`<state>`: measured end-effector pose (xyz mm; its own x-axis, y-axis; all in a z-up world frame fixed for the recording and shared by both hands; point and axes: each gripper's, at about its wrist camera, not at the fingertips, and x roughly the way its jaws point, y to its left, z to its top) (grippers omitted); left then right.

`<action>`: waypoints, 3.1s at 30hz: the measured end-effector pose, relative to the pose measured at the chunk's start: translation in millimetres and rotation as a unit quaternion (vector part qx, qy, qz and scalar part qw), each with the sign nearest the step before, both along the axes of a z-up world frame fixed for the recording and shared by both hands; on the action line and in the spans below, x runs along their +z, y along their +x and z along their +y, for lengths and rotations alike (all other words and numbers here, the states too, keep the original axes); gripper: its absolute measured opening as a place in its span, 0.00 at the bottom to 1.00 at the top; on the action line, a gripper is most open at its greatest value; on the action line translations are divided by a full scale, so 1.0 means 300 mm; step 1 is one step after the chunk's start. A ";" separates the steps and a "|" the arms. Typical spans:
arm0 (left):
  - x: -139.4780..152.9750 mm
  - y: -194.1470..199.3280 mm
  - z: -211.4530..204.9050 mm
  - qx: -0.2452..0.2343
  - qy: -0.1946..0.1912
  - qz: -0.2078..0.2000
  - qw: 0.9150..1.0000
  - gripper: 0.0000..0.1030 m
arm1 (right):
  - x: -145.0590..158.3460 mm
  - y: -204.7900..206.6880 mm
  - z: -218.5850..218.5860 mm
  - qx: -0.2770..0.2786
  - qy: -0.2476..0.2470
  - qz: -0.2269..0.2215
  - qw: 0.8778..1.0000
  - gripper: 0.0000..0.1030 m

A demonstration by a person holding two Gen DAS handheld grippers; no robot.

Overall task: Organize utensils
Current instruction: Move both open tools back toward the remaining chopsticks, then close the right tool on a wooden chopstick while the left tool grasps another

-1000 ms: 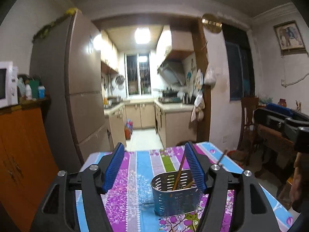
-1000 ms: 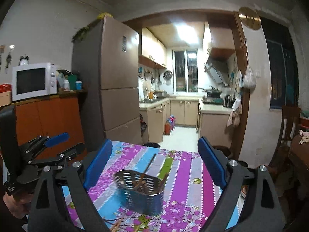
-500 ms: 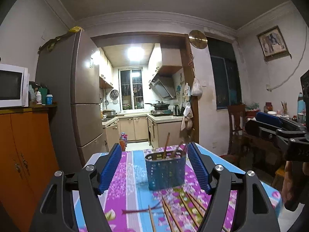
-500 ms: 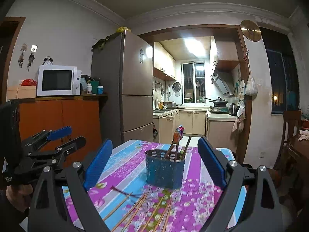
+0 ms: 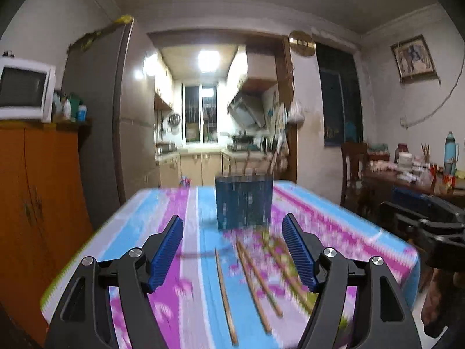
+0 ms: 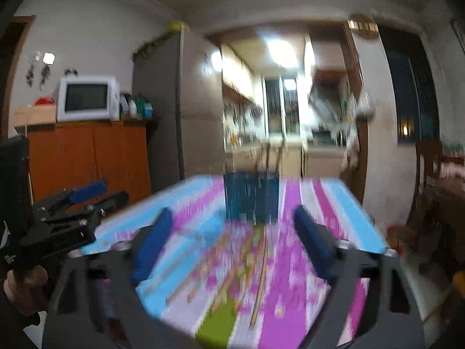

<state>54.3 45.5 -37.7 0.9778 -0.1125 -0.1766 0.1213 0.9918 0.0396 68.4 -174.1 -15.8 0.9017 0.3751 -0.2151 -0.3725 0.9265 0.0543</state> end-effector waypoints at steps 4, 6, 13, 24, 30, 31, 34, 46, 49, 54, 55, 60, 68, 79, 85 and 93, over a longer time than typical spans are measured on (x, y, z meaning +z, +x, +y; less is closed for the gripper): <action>-0.164 0.028 -0.012 -0.009 0.001 0.057 0.998 0.61 | -0.185 0.049 0.028 -0.002 -0.022 0.078 0.997 0.31; -0.224 0.035 -0.037 -0.022 0.014 0.074 0.997 0.56 | -0.252 0.077 0.049 -0.001 -0.035 0.104 0.994 0.26; -0.339 0.082 -0.106 -0.049 0.024 0.117 0.992 0.40 | -0.369 0.111 0.090 -0.001 -0.055 0.140 0.989 0.19; -0.393 0.152 -0.188 -0.052 0.042 0.132 0.989 0.22 | -0.391 0.140 0.093 -0.013 -0.047 0.149 0.988 0.14; -0.403 0.178 -0.188 -0.046 0.035 0.129 0.990 0.22 | -0.393 0.158 0.087 -0.014 -0.044 0.152 0.987 0.12; -0.404 0.180 -0.185 -0.045 0.034 0.128 0.990 0.22 | -0.393 0.161 0.087 -0.013 -0.043 0.152 0.987 0.12; -0.406 0.187 -0.187 -0.043 0.035 0.126 0.991 0.22 | -0.391 0.170 0.088 -0.010 -0.042 0.153 0.987 0.12; -0.415 0.184 -0.195 -0.033 0.035 0.111 0.993 0.11 | -0.399 0.181 0.090 -0.015 -0.034 0.145 0.989 0.08; -0.415 0.182 -0.194 -0.032 0.031 0.111 0.993 0.11 | -0.401 0.181 0.084 -0.016 -0.028 0.145 0.989 0.06; -0.407 0.178 -0.193 -0.030 0.028 0.113 0.993 0.08 | -0.396 0.175 0.072 -0.017 -0.021 0.144 0.989 0.05; -0.401 0.172 -0.194 -0.031 0.029 0.110 0.993 0.08 | -0.391 0.172 0.070 -0.017 -0.021 0.142 0.989 0.05; -0.341 0.139 -0.187 -0.031 0.027 0.090 0.995 0.08 | -0.328 0.140 0.056 -0.017 -0.020 0.121 0.992 0.05; -0.127 0.066 -0.146 -0.028 0.019 0.013 0.999 0.08 | -0.121 0.079 0.022 -0.011 -0.027 0.048 0.998 0.05; 0.189 0.190 -0.138 -0.061 0.011 -0.034 0.997 0.07 | 0.175 0.214 0.030 0.034 -0.037 0.002 0.999 0.05; 0.279 0.297 -0.128 -0.078 -0.010 -0.005 0.997 0.07 | 0.252 0.306 0.028 0.047 -0.037 0.019 0.998 0.05; 0.308 0.356 -0.102 -0.089 -0.014 0.018 0.996 0.07 | 0.301 0.350 0.029 0.050 -0.040 0.029 0.998 0.05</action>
